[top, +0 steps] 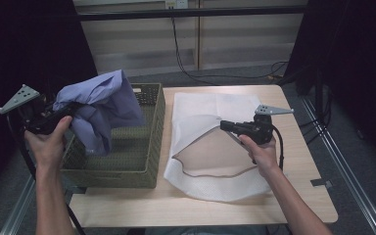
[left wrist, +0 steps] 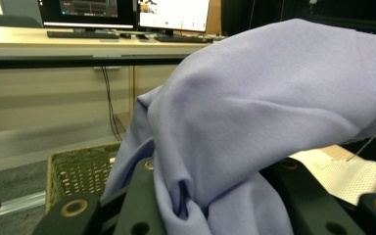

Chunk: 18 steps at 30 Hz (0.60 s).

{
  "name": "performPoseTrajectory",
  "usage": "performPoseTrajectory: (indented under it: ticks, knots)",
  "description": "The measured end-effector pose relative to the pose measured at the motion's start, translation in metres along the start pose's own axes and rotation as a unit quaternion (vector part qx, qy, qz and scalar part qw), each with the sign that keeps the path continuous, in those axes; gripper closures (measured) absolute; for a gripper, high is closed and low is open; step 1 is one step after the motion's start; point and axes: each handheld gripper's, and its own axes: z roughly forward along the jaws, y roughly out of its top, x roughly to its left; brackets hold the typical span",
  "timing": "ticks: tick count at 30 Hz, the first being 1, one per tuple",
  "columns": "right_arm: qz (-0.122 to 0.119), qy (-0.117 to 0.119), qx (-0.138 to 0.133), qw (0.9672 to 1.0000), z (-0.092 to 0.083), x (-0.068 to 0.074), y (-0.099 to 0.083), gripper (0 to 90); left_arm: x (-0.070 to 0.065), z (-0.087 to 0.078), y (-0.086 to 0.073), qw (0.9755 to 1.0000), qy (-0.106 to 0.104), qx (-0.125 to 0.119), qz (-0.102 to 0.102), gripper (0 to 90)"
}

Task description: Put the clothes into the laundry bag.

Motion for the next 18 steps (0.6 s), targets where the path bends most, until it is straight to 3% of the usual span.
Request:
performPoseTrajectory:
  ticks: [7, 12, 18]
  knots:
    - [0.0, 0.001, -0.002, 1.0, -0.001, 0.0, 0.001, 90.0, -0.011, -0.007, 0.01, 0.9998, -0.002, -0.015, 0.016, 72.0]
    - [0.001, 0.0, -0.003, 1.0, -0.002, 0.0, 0.001, 90.0, -0.008, -0.009, 0.009, 0.9995, -0.018, -0.027, 0.0, 72.0]
    - [0.002, 0.001, 0.0, 1.0, -0.001, 0.0, 0.0, 90.0, -0.013, -0.017, 0.015, 0.9986, -0.014, -0.051, -0.005, 72.1]
